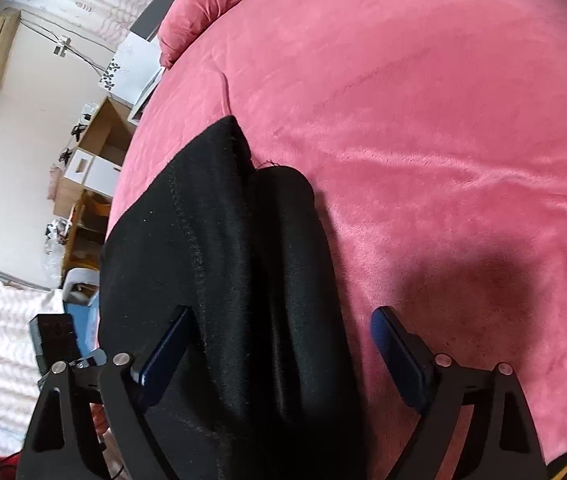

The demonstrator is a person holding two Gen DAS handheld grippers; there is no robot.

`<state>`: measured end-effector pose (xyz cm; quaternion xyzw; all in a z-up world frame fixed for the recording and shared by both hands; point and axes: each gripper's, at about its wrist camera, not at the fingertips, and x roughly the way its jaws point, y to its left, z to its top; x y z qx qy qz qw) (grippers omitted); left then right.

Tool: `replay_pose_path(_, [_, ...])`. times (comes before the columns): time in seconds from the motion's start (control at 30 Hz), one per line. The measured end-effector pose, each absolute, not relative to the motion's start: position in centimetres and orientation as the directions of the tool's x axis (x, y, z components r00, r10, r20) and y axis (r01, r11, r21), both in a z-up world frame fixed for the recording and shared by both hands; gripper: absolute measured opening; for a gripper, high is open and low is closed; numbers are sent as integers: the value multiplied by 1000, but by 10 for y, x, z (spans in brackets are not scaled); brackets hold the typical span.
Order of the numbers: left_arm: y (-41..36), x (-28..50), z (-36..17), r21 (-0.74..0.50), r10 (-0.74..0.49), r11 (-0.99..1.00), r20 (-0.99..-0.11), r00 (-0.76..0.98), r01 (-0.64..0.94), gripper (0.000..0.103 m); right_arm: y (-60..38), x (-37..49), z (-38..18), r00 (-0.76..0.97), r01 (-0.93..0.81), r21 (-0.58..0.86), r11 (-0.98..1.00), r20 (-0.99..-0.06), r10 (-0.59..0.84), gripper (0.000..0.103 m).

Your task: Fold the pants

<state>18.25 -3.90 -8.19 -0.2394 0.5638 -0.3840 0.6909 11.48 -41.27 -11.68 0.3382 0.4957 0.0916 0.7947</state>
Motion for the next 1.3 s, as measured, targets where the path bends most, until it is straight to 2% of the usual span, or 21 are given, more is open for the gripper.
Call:
replay_pose_path(0.2, [-55, 187, -79, -759, -799, 587, -599, 51, 280, 79, -418, 122, -129, 486, 180, 696, 695, -678, 552, 94])
replay_pose_path(0.43, [-76, 174, -64, -643, -711, 681, -695, 108, 351, 83, -412, 119, -127, 503, 172, 691, 702, -674, 540, 96])
replay_pose_path(0.5, [-78, 172, -62, -624, -695, 696, -710, 114, 355, 83, -408, 121, -127, 505, 167, 692, 702, -672, 542, 96])
replay_pose_path(0.6, [-82, 170, -59, -603, -677, 712, -725, 125, 360, 83, -399, 127, -126, 503, 136, 693, 708, -664, 554, 90])
replay_pose_path(0.73, [-88, 169, -57, -575, -651, 730, -749, 122, 371, 82, -385, 136, -122, 488, 117, 648, 753, -698, 525, 90])
replay_pose_path(0.93, [-90, 169, -56, -563, -643, 731, -757, 116, 385, 80, -387, 136, -122, 482, 116, 650, 751, -698, 530, 88])
replay_pose_path(1.07, [-94, 170, -53, -560, -642, 728, -759, 106, 395, 76, -384, 133, -120, 473, 101, 629, 770, -712, 519, 82])
replay_pose_path(1.13, [-92, 174, -54, -558, -643, 724, -758, 106, 405, 71, -381, 131, -117, 482, 86, 630, 772, -704, 521, 70])
replay_pose_path(1.3, [-91, 170, -41, -522, -643, 713, -753, 140, 469, 46, -369, 125, -104, 508, 79, 603, 794, -709, 488, 59])
